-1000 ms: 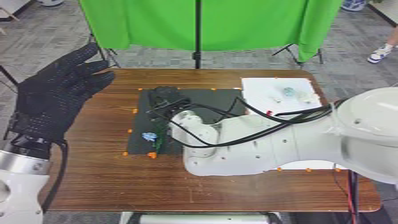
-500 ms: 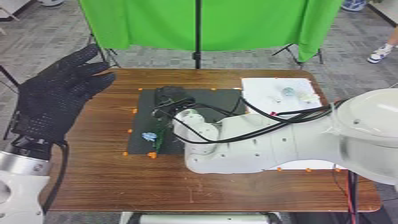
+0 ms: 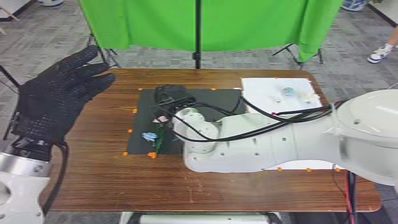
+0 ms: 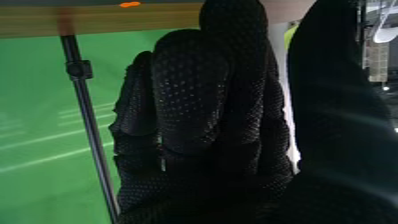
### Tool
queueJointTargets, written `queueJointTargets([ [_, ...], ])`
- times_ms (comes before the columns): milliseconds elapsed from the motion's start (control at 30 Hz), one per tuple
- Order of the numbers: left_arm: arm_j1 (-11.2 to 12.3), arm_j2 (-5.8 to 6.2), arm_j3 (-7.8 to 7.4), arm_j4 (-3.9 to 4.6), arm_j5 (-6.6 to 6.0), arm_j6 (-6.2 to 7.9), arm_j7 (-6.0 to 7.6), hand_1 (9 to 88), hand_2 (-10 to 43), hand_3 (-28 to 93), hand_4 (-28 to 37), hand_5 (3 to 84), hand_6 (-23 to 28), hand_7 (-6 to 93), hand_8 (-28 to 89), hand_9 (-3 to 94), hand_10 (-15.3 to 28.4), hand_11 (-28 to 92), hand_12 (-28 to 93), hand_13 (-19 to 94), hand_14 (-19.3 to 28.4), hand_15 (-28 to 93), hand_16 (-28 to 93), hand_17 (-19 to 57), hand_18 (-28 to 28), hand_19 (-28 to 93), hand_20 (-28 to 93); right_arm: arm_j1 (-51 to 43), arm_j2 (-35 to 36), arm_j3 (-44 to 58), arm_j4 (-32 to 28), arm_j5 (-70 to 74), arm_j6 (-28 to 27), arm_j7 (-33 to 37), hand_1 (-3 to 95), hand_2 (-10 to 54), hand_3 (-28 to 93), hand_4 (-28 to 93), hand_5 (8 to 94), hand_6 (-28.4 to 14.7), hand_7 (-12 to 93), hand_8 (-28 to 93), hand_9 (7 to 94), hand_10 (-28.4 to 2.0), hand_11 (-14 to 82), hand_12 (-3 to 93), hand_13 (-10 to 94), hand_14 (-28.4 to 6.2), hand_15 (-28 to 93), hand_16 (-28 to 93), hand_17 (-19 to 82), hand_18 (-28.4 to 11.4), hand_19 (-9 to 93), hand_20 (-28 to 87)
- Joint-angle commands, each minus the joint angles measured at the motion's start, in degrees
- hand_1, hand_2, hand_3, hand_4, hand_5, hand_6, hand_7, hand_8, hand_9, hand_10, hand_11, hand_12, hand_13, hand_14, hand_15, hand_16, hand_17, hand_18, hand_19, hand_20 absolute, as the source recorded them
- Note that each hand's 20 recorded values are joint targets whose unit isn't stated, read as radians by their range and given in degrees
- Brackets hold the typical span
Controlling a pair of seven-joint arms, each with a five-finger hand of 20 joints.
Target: Arrange flowers
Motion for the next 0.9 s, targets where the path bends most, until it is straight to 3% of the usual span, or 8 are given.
queueJointTargets([
  [33, 6.2, -1.54, -2.31, -1.82, -0.53, 2.74, 1.67, 23.7, 7.3, 76, -22.2, 36.7, 10.4, 15.3, -10, 32.1, 21.8, 27, 11, 24, 28.4, 50, -9, -9.3, 28.4, 60, 5, 2.2, 2.4, 1.8, -1.4, 0.3, -0.5, -2.8, 55.5, -8.8, 41, -28, 63.3, 6.3, 17, -13, 92.2, -6.0, 25.4, 17.7, 82, -2.6, 63, 19, 32, -15.9, 87, 18],
  [167, 9.5, -2.73, -3.49, -3.07, -0.53, 4.25, 2.47, 23.6, 7.3, 76, -22.3, 36.7, 10.5, 15.3, -10, 32.1, 21.8, 27, 11, 24, 28.4, 50, -9, -9.3, 28.4, 60, 5, 1.1, 6.7, 6.3, -3.9, 0.8, -3.5, -4.1, 53.5, -9.0, 44, -28, 63.4, 6.1, 16, -14, 90.9, -6.4, 25.0, 17.6, 82, -2.9, 62, 19, 32, -16.5, 87, 18],
  [333, 13.1, -5.32, -4.35, -4.08, -0.43, 5.69, 2.13, 23.7, 7.3, 76, -22.3, 36.7, 10.4, 15.3, -10, 32.1, 21.9, 27, 11, 24, 28.4, 50, -9, -9.2, 28.4, 60, 5, -6.3, 15.0, 19.4, -9.6, 0.0, -13.1, -5.5, 50.2, -9.0, 49, -28, 61.0, 5.3, 16, -14, 86.7, -8.2, 24.2, 17.2, 78, -4.4, 62, 18, 29, -17.6, 86, 18],
  [500, 11.8, -5.96, -3.34, -3.32, -0.48, 5.49, 0.52, 23.7, 7.3, 76, -22.3, 36.7, 10.4, 15.3, -10, 32.1, 21.8, 27, 11, 24, 28.4, 50, -9, -9.2, 28.4, 60, 5, -16.7, 25.4, 34.0, -16.6, -0.6, -16.5, -5.9, 42.1, -9.1, 60, -28, 56.4, 2.7, 15, -13, 81.0, -10.3, 24.1, 16.1, 74, -6.4, 62, 16, 27, -18.5, 84, 18],
  [533, 10.8, -6.15, -2.98, -3.10, -0.43, 5.47, -0.82, 23.6, 7.3, 76, -22.3, 36.7, 10.4, 15.2, -10, 32.1, 21.9, 27, 11, 24, 28.4, 50, -9, -9.2, 28.4, 60, 5, -20.8, 27.4, 38.6, -17.9, -0.6, -17.2, -5.8, 39.5, -8.5, 63, -28, 56.9, 2.4, 15, -13, 80.2, -10.6, 24.0, 16.0, 73, -6.8, 61, 15, 26, -18.7, 83, 18],
  [600, 10.3, -6.09, -2.50, -2.76, -0.33, 5.25, -0.92, 23.6, 7.3, 76, -22.3, 36.6, 10.4, 15.2, -10, 32.1, 21.8, 27, 11, 24, 28.4, 50, -9, -9.2, 28.4, 60, 5, -24.9, 31.2, 43.6, -20.3, 0.9, -17.2, -5.8, 37.2, -7.6, 66, -28, 57.6, 1.7, 14, -13, 78.7, -11.2, 23.8, 15.8, 72, -7.7, 61, 15, 26, -18.9, 83, 18],
  [767, 11.0, -6.88, -1.99, -2.99, -0.28, 5.84, -1.38, 23.5, 7.3, 76, -22.3, 36.6, 10.4, 15.2, -10, 32.0, 21.8, 27, 11, 24, 28.4, 50, -9, -9.3, 28.4, 60, 5, -38.9, 37.1, 58.0, -25.2, -0.1, -17.9, -4.4, 34.5, -5.7, 70, -28, 57.0, 0.3, 14, -12, 75.4, -12.7, 23.1, 15.1, 70, -9.6, 62, 14, 25, -19.7, 82, 17],
  [900, 10.3, -6.87, -1.28, -2.73, -0.19, 6.12, -1.72, 23.6, 7.3, 76, -22.3, 36.6, 10.4, 15.2, -10, 32.0, 21.8, 27, 11, 24, 28.4, 50, -9, -9.3, 28.4, 60, 5, -46.5, 41.4, 64.0, -27.4, -2.1, -14.3, -2.8, 34.3, -5.4, 69, -28, 55.8, -0.3, 13, -12, 74.1, -13.6, 22.8, 14.9, 69, -10.2, 62, 13, 25, -20.0, 82, 17],
])
